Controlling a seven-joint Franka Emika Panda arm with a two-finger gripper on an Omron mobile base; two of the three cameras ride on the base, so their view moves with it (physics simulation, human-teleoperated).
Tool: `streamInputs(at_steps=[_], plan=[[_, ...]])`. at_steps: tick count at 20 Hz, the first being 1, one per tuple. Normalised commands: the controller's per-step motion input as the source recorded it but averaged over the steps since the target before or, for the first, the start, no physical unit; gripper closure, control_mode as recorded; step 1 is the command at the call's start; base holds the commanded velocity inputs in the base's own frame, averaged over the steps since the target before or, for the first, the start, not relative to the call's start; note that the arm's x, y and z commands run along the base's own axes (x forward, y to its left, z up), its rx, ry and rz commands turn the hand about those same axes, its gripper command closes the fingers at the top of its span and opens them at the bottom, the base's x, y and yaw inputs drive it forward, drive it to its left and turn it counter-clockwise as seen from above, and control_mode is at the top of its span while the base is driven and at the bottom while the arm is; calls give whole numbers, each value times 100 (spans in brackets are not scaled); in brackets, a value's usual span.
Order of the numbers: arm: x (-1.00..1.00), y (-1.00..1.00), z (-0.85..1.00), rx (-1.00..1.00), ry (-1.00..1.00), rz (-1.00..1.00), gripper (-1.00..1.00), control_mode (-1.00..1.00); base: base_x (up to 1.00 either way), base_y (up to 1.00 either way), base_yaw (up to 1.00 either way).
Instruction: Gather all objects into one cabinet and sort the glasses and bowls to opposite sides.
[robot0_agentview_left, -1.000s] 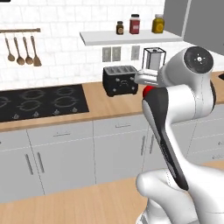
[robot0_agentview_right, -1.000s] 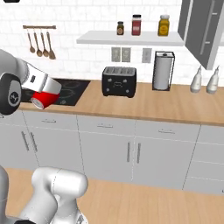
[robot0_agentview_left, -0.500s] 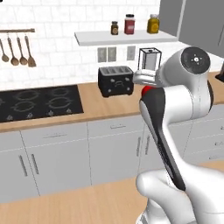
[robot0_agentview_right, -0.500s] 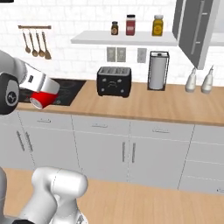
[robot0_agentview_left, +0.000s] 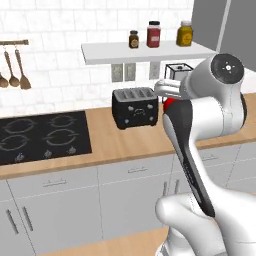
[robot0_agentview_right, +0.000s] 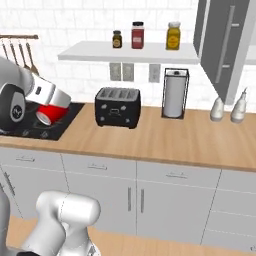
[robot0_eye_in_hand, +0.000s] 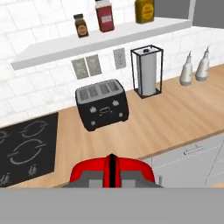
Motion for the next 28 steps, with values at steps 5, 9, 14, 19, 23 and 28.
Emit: streamInputs(at_steps=[5, 9, 14, 19, 23, 28], plan=[[0, 0, 0, 0, 0, 0, 100, 100, -64, -51, 3], [0, 0, 0, 0, 0, 0, 100, 100, -45, -74, 0], [0, 0, 0, 0, 0, 0, 100, 100, 0, -98, 0], [0, 0, 0, 0, 0, 0, 100, 100, -26, -74, 1], [0, 0, 0, 0, 0, 0, 100, 100, -50, -59, 4], [0, 0, 0, 0, 0, 0, 100, 100, -32, -76, 8]])
